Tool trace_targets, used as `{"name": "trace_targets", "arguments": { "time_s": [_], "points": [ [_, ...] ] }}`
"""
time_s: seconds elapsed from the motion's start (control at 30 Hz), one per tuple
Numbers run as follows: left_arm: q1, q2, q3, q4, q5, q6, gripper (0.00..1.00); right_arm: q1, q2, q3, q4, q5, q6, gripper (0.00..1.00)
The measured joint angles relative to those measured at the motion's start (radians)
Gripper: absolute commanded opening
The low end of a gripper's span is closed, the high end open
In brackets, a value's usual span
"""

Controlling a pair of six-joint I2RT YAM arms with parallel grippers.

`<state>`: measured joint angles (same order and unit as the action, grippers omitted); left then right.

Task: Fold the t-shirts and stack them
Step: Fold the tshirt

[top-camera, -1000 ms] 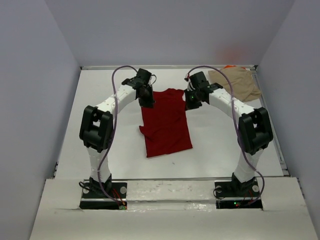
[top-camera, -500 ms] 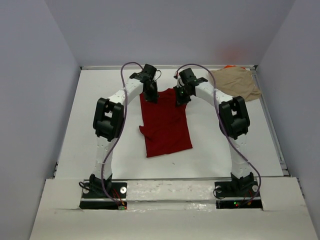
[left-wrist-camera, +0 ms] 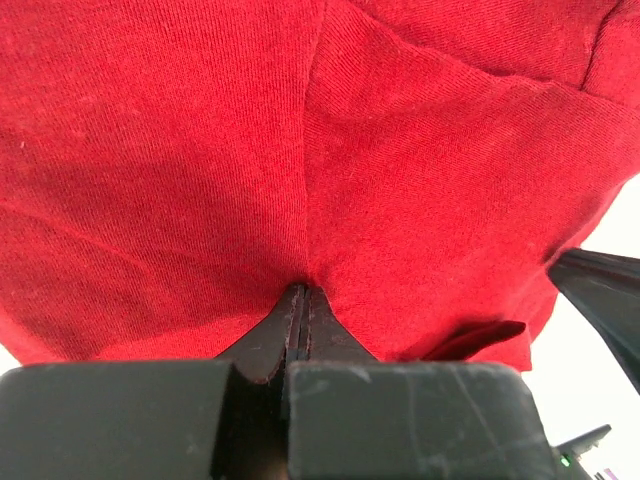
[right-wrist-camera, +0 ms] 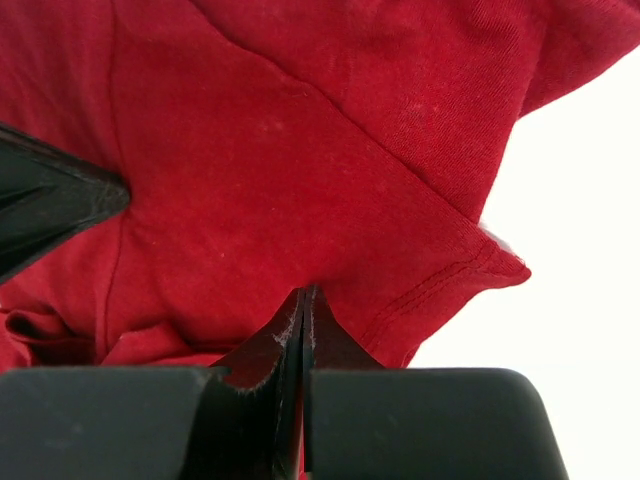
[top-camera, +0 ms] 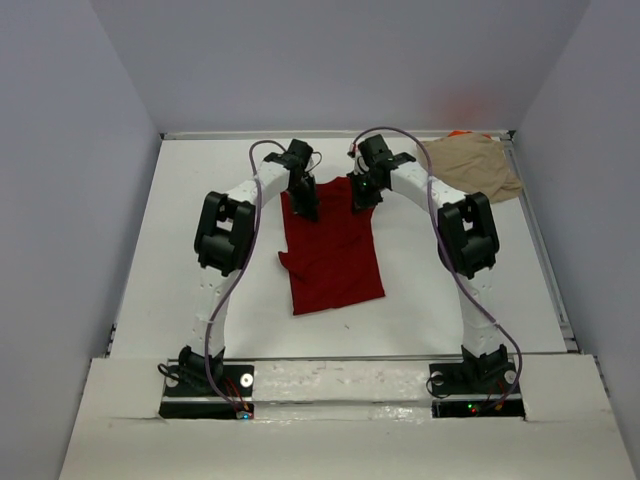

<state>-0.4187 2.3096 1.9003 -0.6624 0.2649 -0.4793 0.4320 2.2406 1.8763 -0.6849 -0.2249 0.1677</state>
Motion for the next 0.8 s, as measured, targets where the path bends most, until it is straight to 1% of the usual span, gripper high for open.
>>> {"name": "trace_targets", "arguments": {
  "time_s": [0.27,0.4,0.57,0.8],
  "points": [
    [0.015,0.005,-0.015,0.018,0.072,-0.012,0.00,0.000,0.038,-0.011,-0.006,-0.016,0.001,0.00],
    [0.015,-0.010,-0.056,0.056,0.099,-0.021,0.00,-0.001,0.031,-0.051,0.023,-0.026,0.012,0.00],
    [0.014,-0.051,-0.142,0.116,0.121,-0.032,0.00,-0.006,-0.037,-0.174,0.085,-0.039,0.039,0.00],
    [-0.013,-0.126,-0.272,0.167,0.136,-0.045,0.00,-0.004,-0.154,-0.359,0.117,-0.042,0.069,0.00]
  ]
}}
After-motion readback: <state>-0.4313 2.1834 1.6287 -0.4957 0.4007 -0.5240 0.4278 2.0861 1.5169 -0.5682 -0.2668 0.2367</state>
